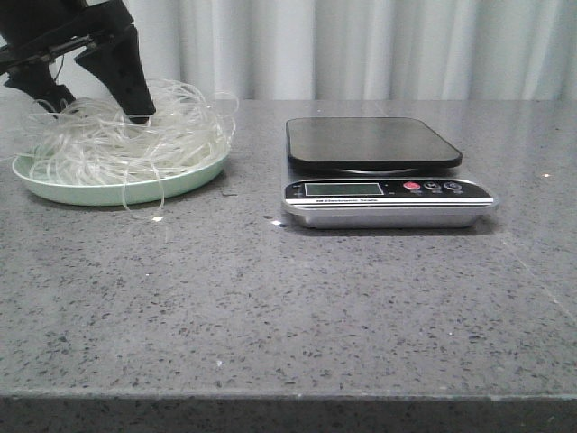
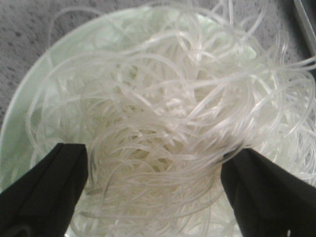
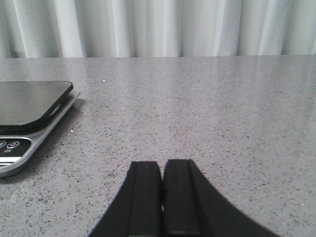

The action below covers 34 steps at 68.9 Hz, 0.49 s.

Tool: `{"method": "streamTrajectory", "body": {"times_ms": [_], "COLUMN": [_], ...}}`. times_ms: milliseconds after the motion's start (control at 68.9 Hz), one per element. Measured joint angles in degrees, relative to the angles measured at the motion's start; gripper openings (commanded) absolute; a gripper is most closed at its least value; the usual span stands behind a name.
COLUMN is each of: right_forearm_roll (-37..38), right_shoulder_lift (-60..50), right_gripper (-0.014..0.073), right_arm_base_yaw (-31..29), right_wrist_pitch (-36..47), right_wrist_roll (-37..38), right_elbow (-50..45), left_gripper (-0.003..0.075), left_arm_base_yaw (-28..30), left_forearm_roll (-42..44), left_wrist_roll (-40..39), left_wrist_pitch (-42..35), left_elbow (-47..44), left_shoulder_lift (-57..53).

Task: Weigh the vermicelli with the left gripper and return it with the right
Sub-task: 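Lower the left gripper into the vermicelli pile and close on it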

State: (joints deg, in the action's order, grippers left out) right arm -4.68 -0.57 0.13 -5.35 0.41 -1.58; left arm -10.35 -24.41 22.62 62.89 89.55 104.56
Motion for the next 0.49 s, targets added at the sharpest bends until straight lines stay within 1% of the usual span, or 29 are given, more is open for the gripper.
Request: {"method": "streamTrajectory", "body": {"times_ms": [87, 160, 203, 232, 247, 319, 334, 407, 421, 494], "right_forearm_roll": [0.00, 0.00, 0.00, 0.00, 0.00, 0.00, 0.00, 0.00, 0.00, 0.00], "right_shoulder_lift": [0.00, 0.00, 0.00, 0.00, 0.00, 0.00, 0.00, 0.00, 0.00, 0.00], "right_gripper": [0.0151, 0.0151, 0.0151, 0.0151, 0.0151, 0.0151, 0.0151, 0.0151, 0.0151, 0.0151], "right_arm_base_yaw": [0.00, 0.00, 0.00, 0.00, 0.00, 0.00, 0.00, 0.00, 0.00, 0.00], "right_wrist_pitch": [0.00, 0.00, 0.00, 0.00, 0.00, 0.00, 0.00, 0.00, 0.00, 0.00], "right_wrist_roll": [0.00, 0.00, 0.00, 0.00, 0.00, 0.00, 0.00, 0.00, 0.00, 0.00], "right_elbow": [0.00, 0.00, 0.00, 0.00, 0.00, 0.00, 0.00, 0.00, 0.00, 0.00], "left_gripper": [0.0566, 0.0491, 0.0437, 0.0388, 0.0377, 0.0249, 0.0238, 0.0132, 0.0125, 0.0147], "left_arm_base_yaw": [0.00, 0.00, 0.00, 0.00, 0.00, 0.00, 0.00, 0.00, 0.00, 0.00], "left_forearm_roll": [0.00, 0.00, 0.00, 0.00, 0.00, 0.00, 0.00, -0.15, -0.14, -0.14], "left_wrist_roll": [0.10, 0.09, 0.09, 0.09, 0.09, 0.09, 0.09, 0.09, 0.09, 0.09], "left_wrist_pitch": [0.94, 1.47, 1.60, 1.68, 1.68, 1.82, 1.82, 1.97, 1.97, 2.02], "left_elbow": [0.00, 0.00, 0.02, 0.12, 0.12, 0.12, 0.12, 0.12, 0.12, 0.24], "left_shoulder_lift": [0.08, 0.08, 0.08, 0.08, 0.08, 0.08, 0.08, 0.08, 0.08, 0.08]}}
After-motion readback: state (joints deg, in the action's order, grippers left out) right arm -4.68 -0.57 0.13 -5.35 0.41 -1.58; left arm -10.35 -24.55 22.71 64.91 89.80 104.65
